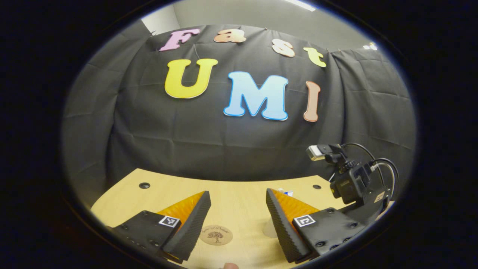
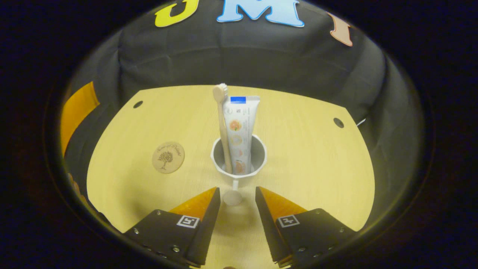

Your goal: Put the toothbrush and toothpaste on the desktop into the cup, then pick up the cup and place it on the coaster on the desktop.

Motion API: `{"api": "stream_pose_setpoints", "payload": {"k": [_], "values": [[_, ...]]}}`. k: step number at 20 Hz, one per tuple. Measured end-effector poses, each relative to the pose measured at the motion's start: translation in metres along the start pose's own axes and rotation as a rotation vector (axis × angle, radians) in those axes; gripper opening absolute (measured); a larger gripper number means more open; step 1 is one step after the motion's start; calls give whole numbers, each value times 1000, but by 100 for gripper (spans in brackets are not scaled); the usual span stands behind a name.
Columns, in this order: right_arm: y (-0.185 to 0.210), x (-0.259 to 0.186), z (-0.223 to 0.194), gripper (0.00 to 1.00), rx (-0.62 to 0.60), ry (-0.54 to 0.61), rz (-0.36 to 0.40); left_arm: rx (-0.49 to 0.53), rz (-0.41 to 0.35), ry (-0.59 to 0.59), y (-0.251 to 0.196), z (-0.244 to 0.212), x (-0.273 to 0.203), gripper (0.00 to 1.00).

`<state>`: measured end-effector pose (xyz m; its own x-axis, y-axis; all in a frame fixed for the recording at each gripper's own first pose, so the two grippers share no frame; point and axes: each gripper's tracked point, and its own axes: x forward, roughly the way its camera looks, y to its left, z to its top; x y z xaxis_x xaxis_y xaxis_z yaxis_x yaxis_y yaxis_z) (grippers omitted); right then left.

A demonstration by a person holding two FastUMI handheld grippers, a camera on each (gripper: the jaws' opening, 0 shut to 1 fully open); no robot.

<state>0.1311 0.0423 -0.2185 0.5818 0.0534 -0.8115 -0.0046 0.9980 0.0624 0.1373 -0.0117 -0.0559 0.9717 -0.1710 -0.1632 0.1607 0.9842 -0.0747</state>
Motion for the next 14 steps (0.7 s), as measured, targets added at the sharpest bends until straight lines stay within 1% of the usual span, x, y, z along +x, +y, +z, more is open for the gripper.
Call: {"api": "stream_pose_setpoints", "payload": {"k": [1,2,4,5,7,10,11,12,14], "values": [[1,4,-2,61,1,23,-4,-6,0,7,2,-2,0,95],[1,8,-3,63,5,47,-9,-10,-2,17,4,-5,1,95],[2,14,-5,61,8,94,-15,-17,-4,32,11,-9,1,95],[2,18,-6,63,11,115,-17,-21,-8,40,12,-11,1,95],[5,24,-10,63,20,155,-14,-24,-13,60,17,-18,3,95],[10,29,-10,62,57,185,0,-26,-16,77,24,-22,3,95],[12,32,-10,62,65,189,3,-27,-14,80,27,-23,2,99],[12,33,-9,62,70,193,1,-30,-12,81,30,-24,2,99],[13,35,-7,63,83,202,3,-36,-11,89,34,-27,2,98]]}}
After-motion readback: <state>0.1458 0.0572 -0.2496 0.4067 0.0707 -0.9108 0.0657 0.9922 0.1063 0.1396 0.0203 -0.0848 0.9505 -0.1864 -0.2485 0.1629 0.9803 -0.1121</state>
